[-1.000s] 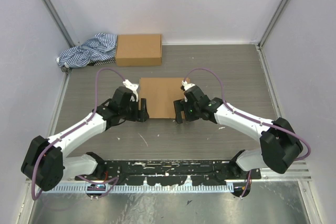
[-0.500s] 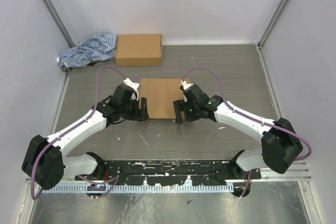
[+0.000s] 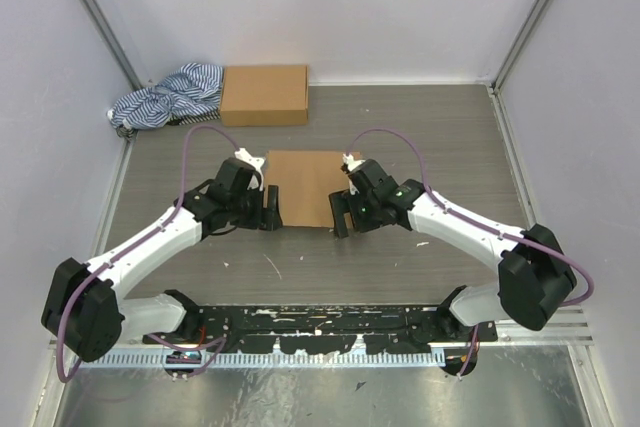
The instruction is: Fold the paper box
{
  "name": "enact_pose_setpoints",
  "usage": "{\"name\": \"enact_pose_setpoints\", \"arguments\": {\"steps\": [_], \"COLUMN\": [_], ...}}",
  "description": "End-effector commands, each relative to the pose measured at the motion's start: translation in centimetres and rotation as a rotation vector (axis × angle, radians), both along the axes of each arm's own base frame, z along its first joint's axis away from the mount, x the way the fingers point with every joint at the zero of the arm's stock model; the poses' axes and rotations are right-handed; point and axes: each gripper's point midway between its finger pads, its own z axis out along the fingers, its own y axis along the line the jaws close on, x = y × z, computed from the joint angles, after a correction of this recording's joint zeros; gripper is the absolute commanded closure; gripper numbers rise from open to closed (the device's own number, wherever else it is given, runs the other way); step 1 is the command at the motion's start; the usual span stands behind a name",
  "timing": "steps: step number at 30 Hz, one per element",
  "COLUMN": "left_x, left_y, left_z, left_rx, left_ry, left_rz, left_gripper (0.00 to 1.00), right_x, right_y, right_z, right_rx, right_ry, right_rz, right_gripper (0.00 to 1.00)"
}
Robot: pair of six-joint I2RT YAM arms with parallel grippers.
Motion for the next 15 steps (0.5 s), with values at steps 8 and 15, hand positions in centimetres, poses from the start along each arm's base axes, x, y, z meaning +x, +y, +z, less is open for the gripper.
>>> {"name": "enact_pose_setpoints", "arguments": {"steps": [8,15], "left_x": [-0.18,-0.56], "left_y": [-1.10,-1.10], "left_z": [2.13,2.00], "left_rx": [-0.047,-0.047], "left_ry": [0.011,0.028], "left_rz": [-0.026,-0.032], "left_gripper": [0.24,0.24], "right_x": [-0.14,-0.14], "right_y": [1.94,2.22], "right_z": [1.05,1.78], "right_rx": [0.049,0.060], "right_ry": [0.032,0.034], "right_rz": [0.065,0.077], "right_gripper": [0.11,0.11]}}
